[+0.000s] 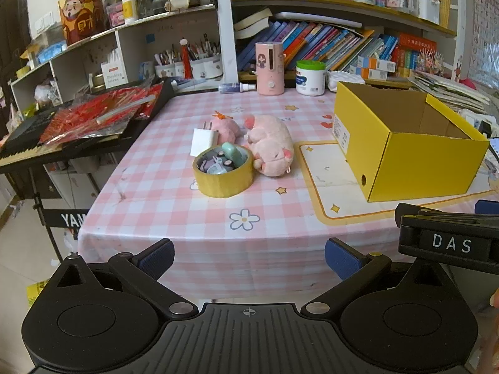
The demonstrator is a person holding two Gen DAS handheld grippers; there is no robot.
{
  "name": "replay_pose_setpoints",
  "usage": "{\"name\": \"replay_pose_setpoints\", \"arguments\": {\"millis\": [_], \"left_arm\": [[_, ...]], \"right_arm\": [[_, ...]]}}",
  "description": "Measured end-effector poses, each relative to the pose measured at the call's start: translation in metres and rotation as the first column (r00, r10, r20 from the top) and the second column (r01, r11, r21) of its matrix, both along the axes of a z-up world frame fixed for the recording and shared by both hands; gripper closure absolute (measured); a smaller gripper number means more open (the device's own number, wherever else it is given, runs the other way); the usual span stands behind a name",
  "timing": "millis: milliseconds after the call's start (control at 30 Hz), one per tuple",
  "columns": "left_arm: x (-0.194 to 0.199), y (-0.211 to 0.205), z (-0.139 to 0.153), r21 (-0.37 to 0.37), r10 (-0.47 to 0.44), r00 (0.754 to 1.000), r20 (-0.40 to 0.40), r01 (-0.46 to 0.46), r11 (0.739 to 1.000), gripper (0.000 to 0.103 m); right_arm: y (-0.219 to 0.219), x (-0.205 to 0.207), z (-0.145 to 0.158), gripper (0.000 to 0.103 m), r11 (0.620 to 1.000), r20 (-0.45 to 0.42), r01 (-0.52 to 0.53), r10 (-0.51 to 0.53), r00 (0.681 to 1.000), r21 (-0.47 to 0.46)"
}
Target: Organize objects
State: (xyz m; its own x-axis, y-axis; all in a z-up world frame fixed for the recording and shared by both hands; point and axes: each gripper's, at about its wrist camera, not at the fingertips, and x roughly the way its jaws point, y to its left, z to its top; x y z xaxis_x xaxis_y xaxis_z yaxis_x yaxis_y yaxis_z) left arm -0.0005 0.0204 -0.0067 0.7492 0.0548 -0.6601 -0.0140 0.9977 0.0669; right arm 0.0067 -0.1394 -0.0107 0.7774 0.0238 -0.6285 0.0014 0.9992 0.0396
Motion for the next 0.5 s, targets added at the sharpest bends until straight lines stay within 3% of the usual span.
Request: {"name": "replay_pose_setpoints", "arguments": {"millis": [500], "left_arm": [[0.0, 0.025, 0.003, -0.017, 0.072, 0.997, -0.006, -0.072, 0.997, 0.0]], "right_arm": [[0.022, 0.01, 0.005, 0.0, 0.997, 0.003, -0.081, 0.081, 0.997, 0.001]]}}
